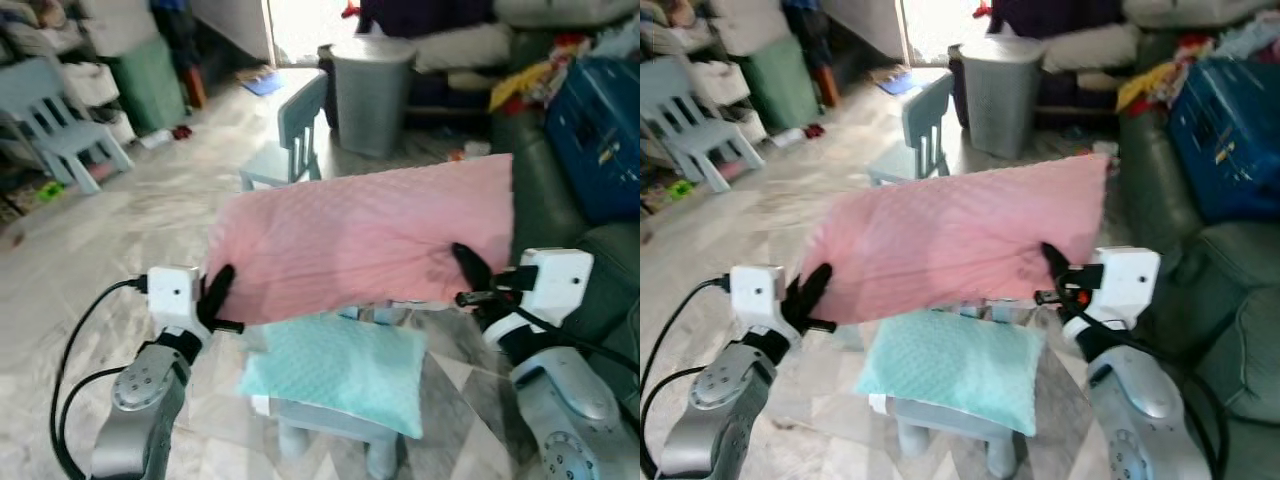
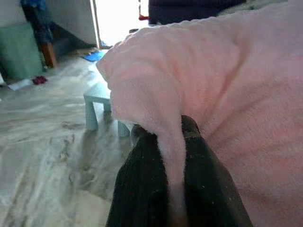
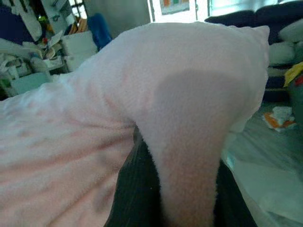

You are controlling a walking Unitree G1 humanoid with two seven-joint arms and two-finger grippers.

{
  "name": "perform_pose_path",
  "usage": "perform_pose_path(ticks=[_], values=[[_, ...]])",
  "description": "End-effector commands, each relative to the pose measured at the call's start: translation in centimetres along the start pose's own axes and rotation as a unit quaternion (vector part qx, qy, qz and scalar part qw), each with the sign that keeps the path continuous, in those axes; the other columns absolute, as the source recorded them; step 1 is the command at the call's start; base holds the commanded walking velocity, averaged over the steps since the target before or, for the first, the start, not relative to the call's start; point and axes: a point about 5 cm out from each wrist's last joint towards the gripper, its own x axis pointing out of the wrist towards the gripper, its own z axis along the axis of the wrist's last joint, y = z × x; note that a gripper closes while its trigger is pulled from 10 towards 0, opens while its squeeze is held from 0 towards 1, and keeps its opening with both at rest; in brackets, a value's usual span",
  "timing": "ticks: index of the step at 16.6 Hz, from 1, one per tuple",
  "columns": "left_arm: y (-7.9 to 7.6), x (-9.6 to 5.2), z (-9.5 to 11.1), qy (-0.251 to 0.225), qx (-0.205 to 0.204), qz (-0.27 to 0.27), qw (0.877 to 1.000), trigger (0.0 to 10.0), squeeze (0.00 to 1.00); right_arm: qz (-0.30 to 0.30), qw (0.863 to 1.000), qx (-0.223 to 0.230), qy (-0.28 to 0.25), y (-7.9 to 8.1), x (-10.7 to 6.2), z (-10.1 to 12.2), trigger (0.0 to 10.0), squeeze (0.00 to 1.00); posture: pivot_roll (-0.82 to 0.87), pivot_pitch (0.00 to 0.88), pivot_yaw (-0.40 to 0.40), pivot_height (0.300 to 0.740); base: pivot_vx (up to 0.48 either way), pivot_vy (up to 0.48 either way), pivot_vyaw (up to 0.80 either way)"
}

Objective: Move the pillow to the sofa

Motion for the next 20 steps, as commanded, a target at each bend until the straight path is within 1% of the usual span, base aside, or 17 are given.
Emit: perform_pose_path(ticks=[1,4,5,6,7,8,9,10,12,14,15,17,20], values=[[0.2,0.1,0.4,-0.003,0.008,0.007,1.0,10.0,0.0,-0.016,1.0,-0.009,-0.02,-0.5,-0.1,1.0,10.0,0.0,-0.17,0.0,0.089,0.74,0.0,0.0,0.0],[0.0,0.6,0.8,-0.008,0.014,0.013,1.0,10.0,0.0,-0.016,1.0,-0.002,-0.015,-0.5,-0.1,0.8,10.0,0.0,-0.17,0.0,0.082,0.74,0.0,0.0,0.0],[-0.1,0.8,0.9,-0.011,0.009,0.018,1.0,10.0,0.0,-0.027,1.0,-0.001,-0.005,-0.7,0.2,0.6,10.0,0.0,-0.17,0.0,0.08,0.74,0.0,0.0,0.0],[0.1,0.9,1.0,-0.011,0.01,0.028,1.0,10.0,0.0,-0.029,1.0,-0.005,0.0,-0.7,0.4,0.5,10.0,0.0,-0.17,0.0,0.077,0.74,0.0,0.0,0.0],[0.4,1.0,0.9,-0.003,0.012,0.057,0.998,10.0,0.0,-0.032,0.999,-0.007,0.004,-0.8,0.7,0.5,10.0,0.0,-0.17,0.0,0.07,0.74,0.0,0.0,0.0],[0.6,1.2,0.8,0.006,0.003,0.072,0.997,10.0,0.0,-0.032,0.999,-0.008,0.004,-0.8,0.8,0.6,10.0,0.0,-0.17,0.0,0.067,0.74,0.0,0.0,0.0],[0.5,1.3,0.9,0.008,-0.008,0.07,0.997,10.0,0.0,-0.033,0.999,-0.01,0.004,-0.9,0.9,0.7,10.0,0.0,-0.17,0.0,0.062,0.74,0.0,0.0,0.0],[0.2,1.4,1.1,0.014,-0.023,0.052,0.998,10.0,0.0,-0.034,0.999,-0.01,0.004,-1.0,0.9,0.8,10.0,0.0,-0.17,0.0,0.056,0.74,0.0,0.0,0.0],[-0.1,1.6,1.5,0.009,-0.025,0.04,0.999,10.0,0.0,-0.034,0.999,-0.01,0.008,-1.2,1.0,0.9,10.0,0.0,-0.17,0.0,0.044,0.74,0.0,0.0,0.0],[0.0,1.5,1.4,0.012,-0.039,0.055,0.998,10.0,0.0,-0.028,0.999,-0.012,0.011,-1.1,1.2,1.0,10.0,0.0,-0.16,0.0,0.032,0.74,0.0,0.0,0.0],[-0.1,1.6,1.3,0.013,-0.05,0.053,0.997,10.0,0.0,-0.025,1.0,-0.011,0.012,-1.1,1.3,1.0,10.0,0.0,-0.16,0.0,0.025,0.74,0.0,0.0,0.0],[-0.1,1.6,1.3,0.014,-0.052,0.052,0.997,10.0,0.0,-0.02,1.0,-0.008,0.014,-1.0,1.6,1.1,10.0,0.0,-0.17,0.0,0.019,0.74,0.0,0.0,0.0],[-0.1,1.6,1.1,0.017,-0.053,0.056,0.997,10.0,0.0,-0.012,1.0,-0.013,0.02,-1.0,1.7,1.2,10.0,0.0,-0.17,0.0,0.012,0.74,0.0,0.0,-0.74]])
